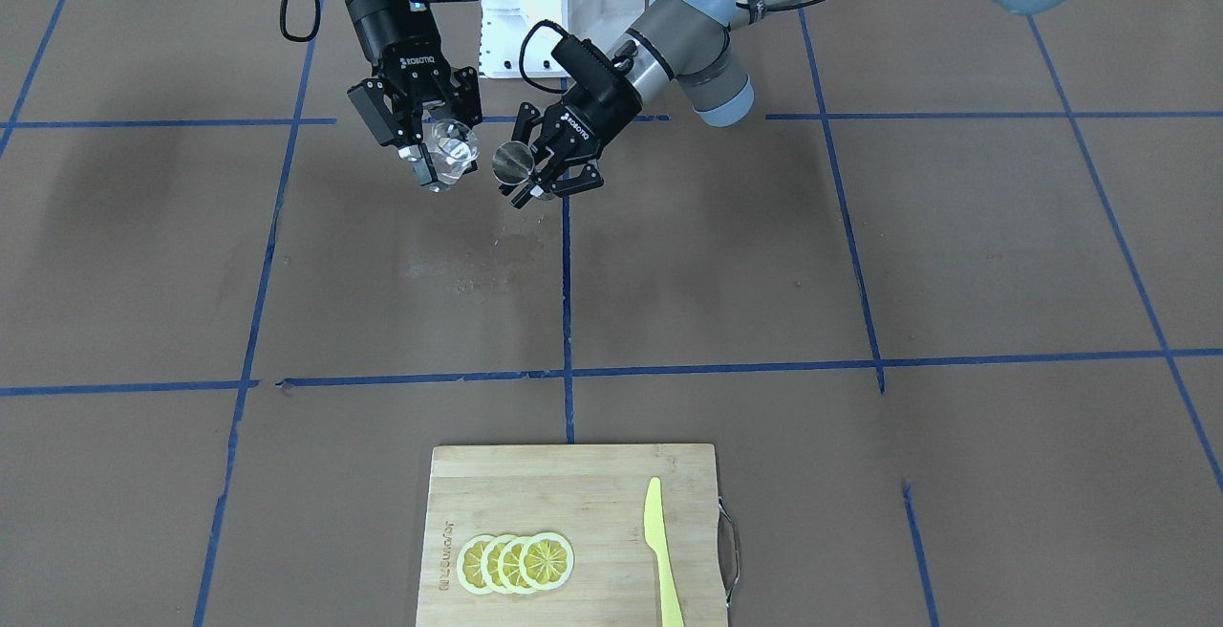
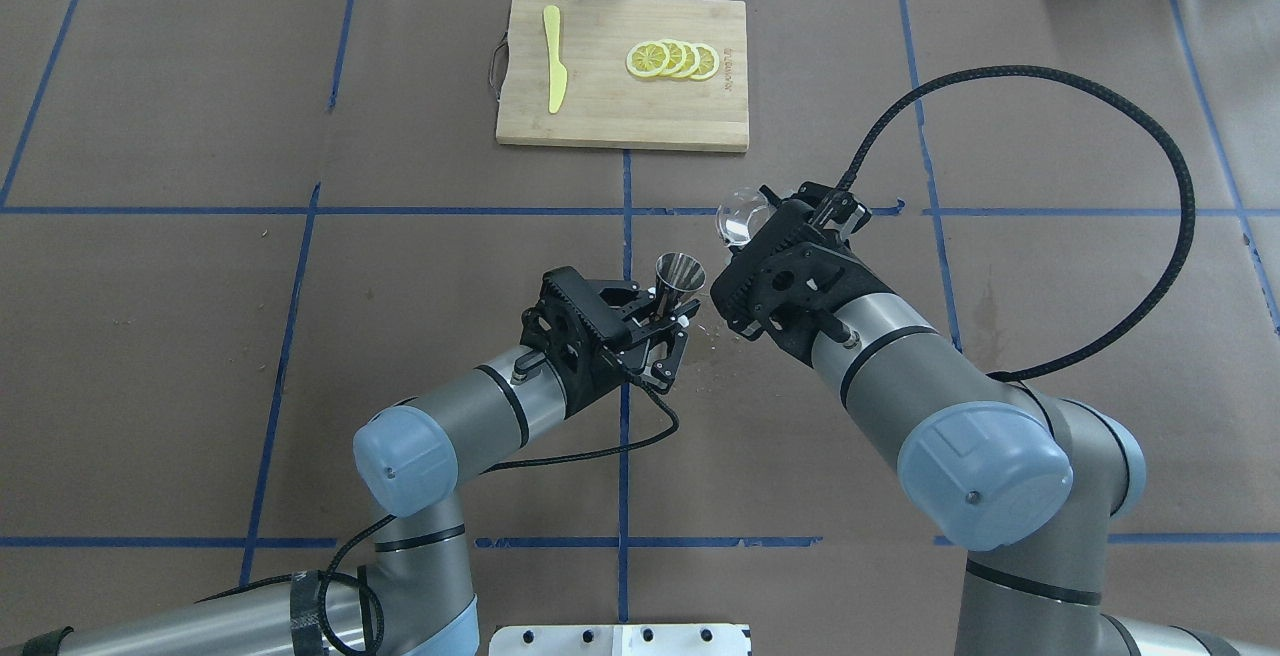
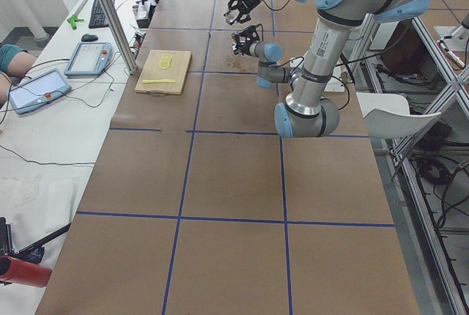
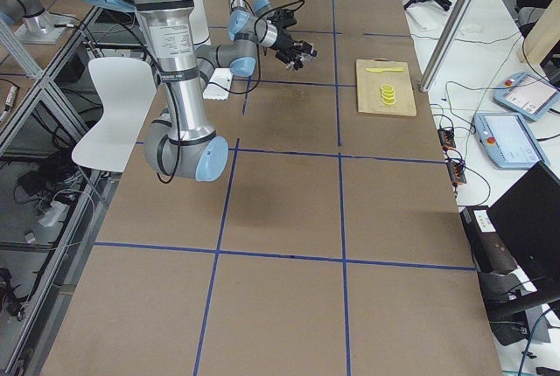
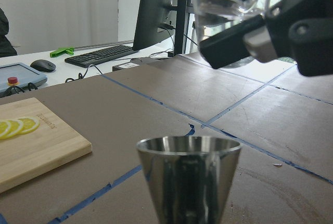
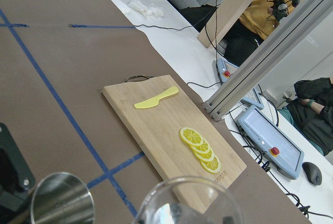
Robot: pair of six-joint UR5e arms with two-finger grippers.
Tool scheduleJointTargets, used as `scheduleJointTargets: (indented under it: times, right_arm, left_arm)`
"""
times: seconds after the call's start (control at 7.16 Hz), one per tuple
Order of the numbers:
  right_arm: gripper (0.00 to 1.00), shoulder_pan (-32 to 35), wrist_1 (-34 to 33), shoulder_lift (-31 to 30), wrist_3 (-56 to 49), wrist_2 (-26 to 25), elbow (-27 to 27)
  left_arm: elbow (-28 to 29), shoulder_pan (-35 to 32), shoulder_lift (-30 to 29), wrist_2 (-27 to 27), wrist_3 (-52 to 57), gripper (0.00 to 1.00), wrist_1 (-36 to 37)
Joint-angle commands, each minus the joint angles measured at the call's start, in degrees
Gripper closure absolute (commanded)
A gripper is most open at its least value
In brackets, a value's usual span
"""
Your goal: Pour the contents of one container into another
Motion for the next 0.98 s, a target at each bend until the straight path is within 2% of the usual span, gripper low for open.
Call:
scheduleJointTargets:
  times: [0.0, 0.84]
  right_arm:
    - [1.0, -0.1, -0.6, 0.2, -0.3, -0.2, -0.4]
    - [1.0, -0.1, -0.6, 0.6, -6.1, -3.3, -0.4]
  left_arm:
    - [1.0, 0.2, -1.1, 0.2, -0.1, 1.0, 0.1]
    - [1.6, 0.3, -1.2, 0.1, -0.1, 1.0, 0.1]
